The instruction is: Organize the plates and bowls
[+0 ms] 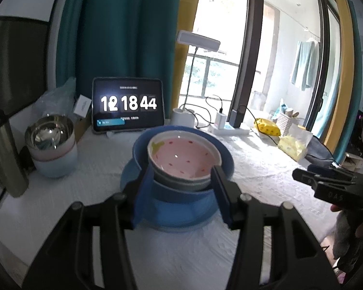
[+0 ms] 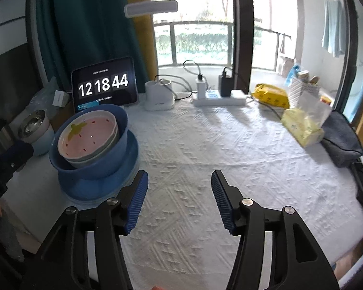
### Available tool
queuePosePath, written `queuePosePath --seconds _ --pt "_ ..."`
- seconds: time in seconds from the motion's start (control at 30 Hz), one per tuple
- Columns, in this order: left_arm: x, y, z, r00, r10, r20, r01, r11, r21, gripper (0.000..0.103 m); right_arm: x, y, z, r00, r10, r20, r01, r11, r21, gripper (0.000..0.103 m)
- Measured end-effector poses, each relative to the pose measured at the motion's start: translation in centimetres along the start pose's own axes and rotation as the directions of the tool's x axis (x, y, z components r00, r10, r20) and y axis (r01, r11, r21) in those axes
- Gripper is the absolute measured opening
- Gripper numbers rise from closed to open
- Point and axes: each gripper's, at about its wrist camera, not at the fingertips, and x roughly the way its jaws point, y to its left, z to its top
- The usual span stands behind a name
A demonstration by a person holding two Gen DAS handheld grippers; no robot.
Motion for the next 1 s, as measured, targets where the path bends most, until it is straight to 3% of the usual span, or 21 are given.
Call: queuePosePath --seconds 0.07,0.33,0.53,0.6,0.7,0.77,1.0 --pt "-0.4 -0.2 -0.4 1.000 -0.002 0.007 0.002 1.000 -0.006 0.063 -0.6 -0.2 -0.4 1.000 -0.008 0.007 0.008 1.000 -0.007 0.058" --pt "-3.4 -1.5 -1.3 0.997 0.004 0.076 -0.008 0.998 0.058 0.077 -3.2 -1.4 -1.2 0.997 -0.041 0.070 0.041 0.999 -0.001 0.059" --pt "-5.6 -2.5 -1.2 0.988 0.024 0.154 -0.041 0.993 0.112 0.078 -5.6 -2.1 -2.1 0.986 -0.090 0.138 0.090 0.996 0.002 0.061" --pt "-6.3 -2.6 -1.0 0.983 0.028 0.180 -0.050 0.991 0.122 0.079 -6.5 -2.3 -2.7 0.979 -0.109 0.173 0.111 0.994 -0.001 0.074" --pt "-7.2 -2.4 -0.8 0.978 0.023 0.208 -0.047 0.993 0.112 0.084 -7.8 -2.8 -3.3 0.968 -0.125 0.216 0.125 0.992 0.013 0.081" --pt "-7.7 -2.3 -0.6 0.975 0.019 0.222 -0.042 0.994 0.103 0.090 -8.9 -3.2 -3.5 0.961 -0.127 0.244 0.123 0.992 0.029 0.082" --pt "-9.1 -1.5 -0.1 0.961 0.029 0.273 -0.053 0.995 0.081 0.093 -11.3 -3.7 -3.3 0.936 -0.152 0.317 0.148 0.988 0.037 0.083"
